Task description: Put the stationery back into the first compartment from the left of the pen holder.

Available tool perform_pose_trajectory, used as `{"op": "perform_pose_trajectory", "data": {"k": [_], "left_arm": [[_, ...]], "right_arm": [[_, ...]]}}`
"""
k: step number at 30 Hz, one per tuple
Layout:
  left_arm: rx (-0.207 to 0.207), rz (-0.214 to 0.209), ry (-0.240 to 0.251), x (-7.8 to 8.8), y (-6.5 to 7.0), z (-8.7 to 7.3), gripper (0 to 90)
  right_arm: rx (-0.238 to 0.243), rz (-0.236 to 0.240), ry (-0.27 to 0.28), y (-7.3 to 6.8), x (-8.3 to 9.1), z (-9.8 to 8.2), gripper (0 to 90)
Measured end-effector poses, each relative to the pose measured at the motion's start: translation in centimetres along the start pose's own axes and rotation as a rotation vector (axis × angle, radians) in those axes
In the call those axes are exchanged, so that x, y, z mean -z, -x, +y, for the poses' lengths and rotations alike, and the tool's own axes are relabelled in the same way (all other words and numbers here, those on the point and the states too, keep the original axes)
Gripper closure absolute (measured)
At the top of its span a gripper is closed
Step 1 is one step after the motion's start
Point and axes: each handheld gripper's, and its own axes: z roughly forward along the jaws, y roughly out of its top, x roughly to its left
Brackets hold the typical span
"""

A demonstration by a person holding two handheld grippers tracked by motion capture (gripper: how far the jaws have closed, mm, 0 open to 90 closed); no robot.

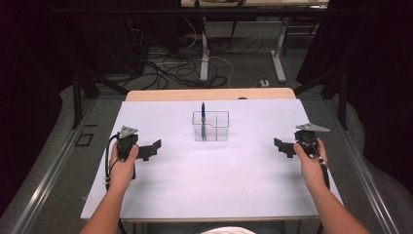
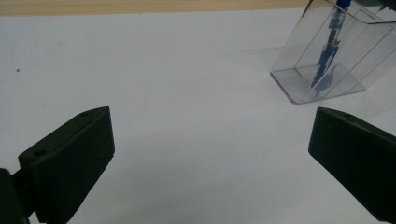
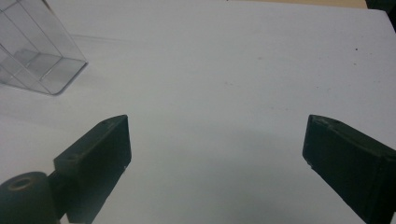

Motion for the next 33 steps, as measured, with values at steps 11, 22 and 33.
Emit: {"op": "perform_pose_trajectory", "data": {"k": [11,22,33], "left_arm": [[0.015,0.024,-0.024,-0.5,-1.0,-0.8,0.3],[0.039,0.056,-0.033,-0.7,-1.7,-1.2,0.3],[0.058,0.075,-0.044,-0.7,-2.1,-1.4,0.3]], "right_arm": [[-0.027,-0.026,-0.032,1.1,-0.5,-1.2,7.9],[-0.06,-0.059,-0.043,2.1,-0.7,-1.6,7.9],[-0.083,-0.074,-0.061,2.3,-0.8,-1.8,7.9]]}}
